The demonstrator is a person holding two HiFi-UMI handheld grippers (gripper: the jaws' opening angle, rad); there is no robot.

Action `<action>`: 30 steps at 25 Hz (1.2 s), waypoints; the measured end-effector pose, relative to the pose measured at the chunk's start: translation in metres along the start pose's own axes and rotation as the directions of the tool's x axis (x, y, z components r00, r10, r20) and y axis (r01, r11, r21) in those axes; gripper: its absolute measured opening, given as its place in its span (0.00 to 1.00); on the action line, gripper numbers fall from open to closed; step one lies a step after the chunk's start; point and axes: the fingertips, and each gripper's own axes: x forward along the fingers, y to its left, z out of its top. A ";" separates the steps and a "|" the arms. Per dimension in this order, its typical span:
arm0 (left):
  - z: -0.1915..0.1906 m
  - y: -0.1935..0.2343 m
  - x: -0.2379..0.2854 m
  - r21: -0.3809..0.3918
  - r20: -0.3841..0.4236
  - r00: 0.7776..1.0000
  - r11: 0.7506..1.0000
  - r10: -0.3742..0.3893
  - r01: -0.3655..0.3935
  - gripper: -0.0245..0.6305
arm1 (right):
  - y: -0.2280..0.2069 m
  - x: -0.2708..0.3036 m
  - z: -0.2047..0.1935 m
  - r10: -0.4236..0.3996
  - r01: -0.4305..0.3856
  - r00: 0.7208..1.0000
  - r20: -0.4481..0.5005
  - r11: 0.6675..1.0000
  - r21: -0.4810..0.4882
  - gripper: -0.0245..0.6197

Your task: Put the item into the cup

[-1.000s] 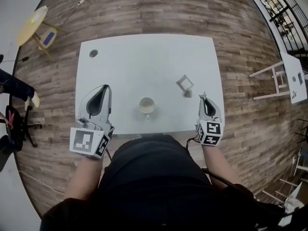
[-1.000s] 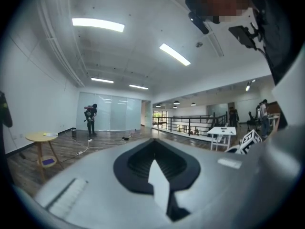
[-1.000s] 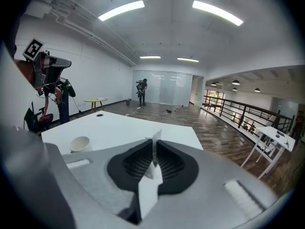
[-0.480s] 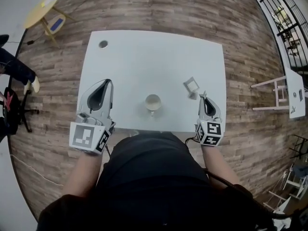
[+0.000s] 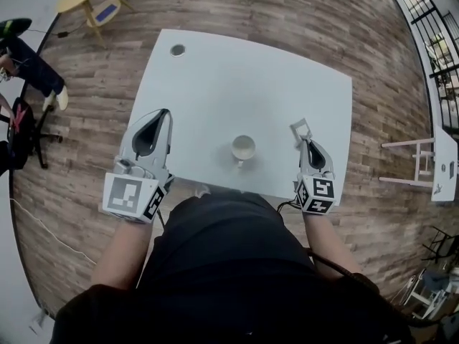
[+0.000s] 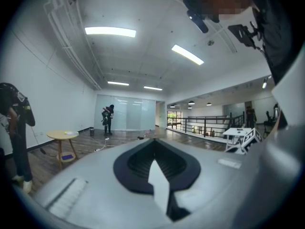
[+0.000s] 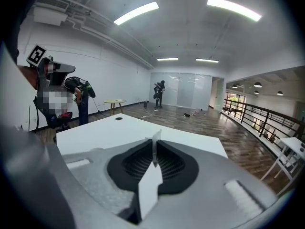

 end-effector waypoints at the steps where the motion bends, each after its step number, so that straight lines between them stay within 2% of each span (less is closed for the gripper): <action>1: 0.000 0.002 -0.002 -0.002 -0.002 1.000 1.000 0.009 -0.009 0.04 | 0.003 0.003 0.002 0.012 -0.012 1.000 0.001 1.000 -0.003 0.08; 9: 0.006 0.013 -0.023 0.010 0.002 0.996 0.996 0.085 -0.085 0.04 | 0.031 0.024 0.014 0.112 -0.111 0.994 0.009 0.993 -0.028 0.08; 21: 0.008 0.029 -0.062 0.012 0.007 0.980 0.980 0.198 -0.198 0.04 | 0.077 0.048 0.030 0.251 -0.249 0.968 0.019 0.966 -0.075 0.08; 30: 0.003 0.034 -0.073 -0.004 0.006 0.976 0.976 0.219 -0.219 0.04 | 0.109 0.046 0.033 0.317 -0.314 0.948 0.017 0.944 -0.099 0.08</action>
